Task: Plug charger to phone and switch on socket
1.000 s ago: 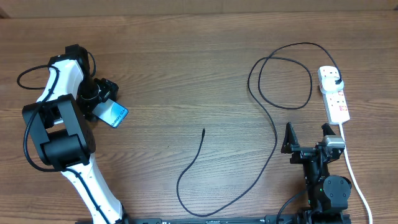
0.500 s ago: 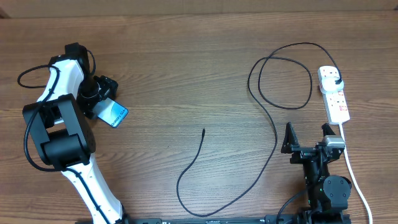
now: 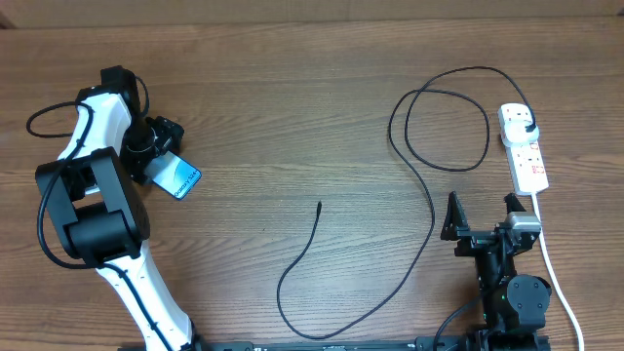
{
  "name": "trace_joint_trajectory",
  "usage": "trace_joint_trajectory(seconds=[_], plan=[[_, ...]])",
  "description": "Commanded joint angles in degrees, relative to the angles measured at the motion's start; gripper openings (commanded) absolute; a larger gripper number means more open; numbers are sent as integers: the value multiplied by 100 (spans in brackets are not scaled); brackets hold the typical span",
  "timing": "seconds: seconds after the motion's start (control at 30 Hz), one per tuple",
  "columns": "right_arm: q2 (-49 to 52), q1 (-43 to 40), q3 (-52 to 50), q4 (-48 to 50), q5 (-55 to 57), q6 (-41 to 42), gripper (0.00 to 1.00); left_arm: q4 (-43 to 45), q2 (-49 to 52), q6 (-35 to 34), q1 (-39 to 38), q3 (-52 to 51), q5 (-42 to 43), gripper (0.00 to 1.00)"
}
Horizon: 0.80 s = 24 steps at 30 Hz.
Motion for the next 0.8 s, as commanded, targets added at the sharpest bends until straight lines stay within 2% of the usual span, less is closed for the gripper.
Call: trace_joint_trajectory(seconds=[0.0, 0.17, 0.27, 0.5, 0.77], plan=[[-68, 33, -61, 35, -22, -22, 100, 216, 428, 393, -42, -79, 562, 100], [-68, 33, -61, 35, -22, -22, 100, 149, 428, 1010, -131, -79, 745, 100], [-68, 33, -61, 35, -22, -22, 100, -50, 428, 1137, -190, -79, 684, 100], [-68, 33, -61, 35, -22, -20, 100, -286, 428, 1075, -201, -79, 575, 100], [-68, 33, -61, 35, -22, -20, 100, -450, 428, 470, -201, -79, 564, 100]])
